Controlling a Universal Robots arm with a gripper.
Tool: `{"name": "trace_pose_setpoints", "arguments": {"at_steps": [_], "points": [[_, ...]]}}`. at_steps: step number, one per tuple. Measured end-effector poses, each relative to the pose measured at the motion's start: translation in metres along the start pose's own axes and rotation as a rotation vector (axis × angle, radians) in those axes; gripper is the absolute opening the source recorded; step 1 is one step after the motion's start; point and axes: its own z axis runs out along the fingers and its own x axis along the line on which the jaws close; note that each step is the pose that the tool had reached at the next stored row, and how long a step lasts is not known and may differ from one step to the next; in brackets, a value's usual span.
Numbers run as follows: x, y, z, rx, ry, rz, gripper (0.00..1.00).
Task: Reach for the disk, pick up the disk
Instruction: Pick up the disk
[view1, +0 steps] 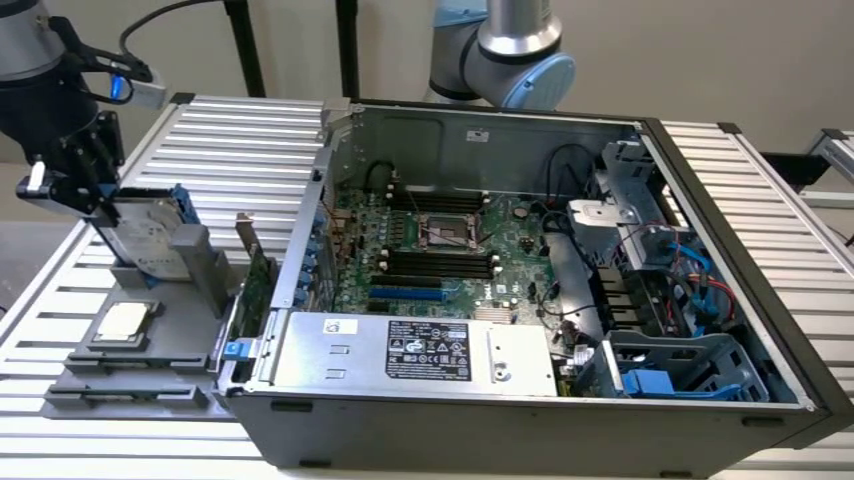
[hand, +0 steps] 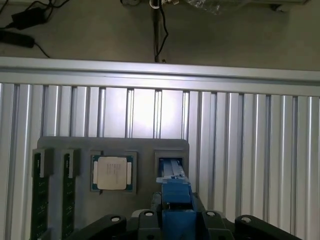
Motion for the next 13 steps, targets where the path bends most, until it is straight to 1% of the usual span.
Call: {"name": "trace_pose_setpoints", "arguments": {"at_steps": [3, 5, 7, 13], "points": [[-0.0001, 0.0000, 0.0001, 0.0020, -0.0087, 0.000, 0.33], [-0.0001, 0.0000, 0.0001, 0.0027, -0.0125, 0.000, 0.33], [-0.0001, 0.0000, 0.0001, 0.0029, -0.0136, 0.000, 0.33], [-0.0001, 0.0000, 0.0001, 0.0028, -0.0136, 0.000, 0.33]]}}
